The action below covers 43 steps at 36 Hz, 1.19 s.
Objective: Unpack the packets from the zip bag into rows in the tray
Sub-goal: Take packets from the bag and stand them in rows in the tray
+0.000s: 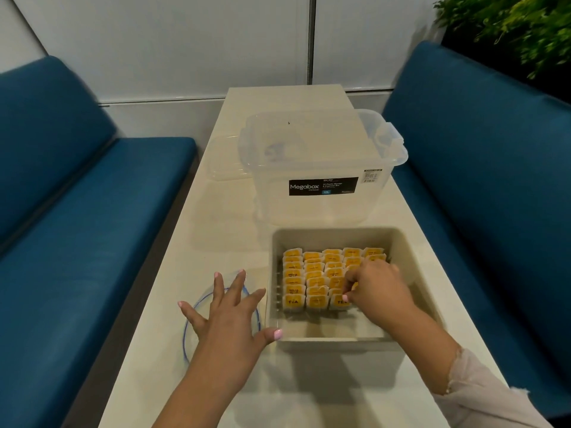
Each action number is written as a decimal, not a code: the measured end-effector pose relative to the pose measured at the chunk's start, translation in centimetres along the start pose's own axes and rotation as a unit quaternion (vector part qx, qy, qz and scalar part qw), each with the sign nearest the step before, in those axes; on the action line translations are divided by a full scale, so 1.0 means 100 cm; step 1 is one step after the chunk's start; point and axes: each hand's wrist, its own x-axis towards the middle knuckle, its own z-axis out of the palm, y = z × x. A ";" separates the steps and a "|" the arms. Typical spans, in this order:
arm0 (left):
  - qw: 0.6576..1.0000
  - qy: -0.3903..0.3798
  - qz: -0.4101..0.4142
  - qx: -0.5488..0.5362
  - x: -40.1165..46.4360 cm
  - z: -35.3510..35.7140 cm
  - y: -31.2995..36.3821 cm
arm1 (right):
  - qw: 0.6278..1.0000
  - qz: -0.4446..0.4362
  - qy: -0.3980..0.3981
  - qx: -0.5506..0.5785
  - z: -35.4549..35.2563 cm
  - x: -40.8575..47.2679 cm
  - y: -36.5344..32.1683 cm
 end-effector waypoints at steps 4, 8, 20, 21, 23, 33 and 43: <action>1.000 -0.002 -0.001 -0.002 0.000 -0.001 0.001 | 1.000 0.007 0.008 0.003 0.003 0.000 0.001; 1.000 -0.005 -0.005 0.001 0.000 -0.002 0.002 | 1.000 0.015 0.011 0.014 0.005 0.000 0.001; 0.990 0.071 0.008 -0.122 0.000 -0.006 -0.017 | 0.997 0.038 0.026 0.063 -0.007 -0.005 -0.003; 0.985 0.091 0.010 -0.149 0.000 -0.008 -0.023 | 0.996 0.034 0.030 0.077 -0.009 -0.006 -0.005; 0.977 0.121 0.005 -0.177 -0.002 -0.014 -0.034 | 0.995 0.016 0.036 0.094 -0.015 -0.006 -0.012; 0.978 0.096 -0.056 -0.177 -0.020 -0.013 -0.073 | 0.979 -0.134 0.000 0.152 -0.028 -0.006 -0.084; 0.962 0.123 -0.028 -0.244 -0.028 0.002 -0.085 | 0.943 -0.279 -0.133 0.124 0.016 -0.026 -0.162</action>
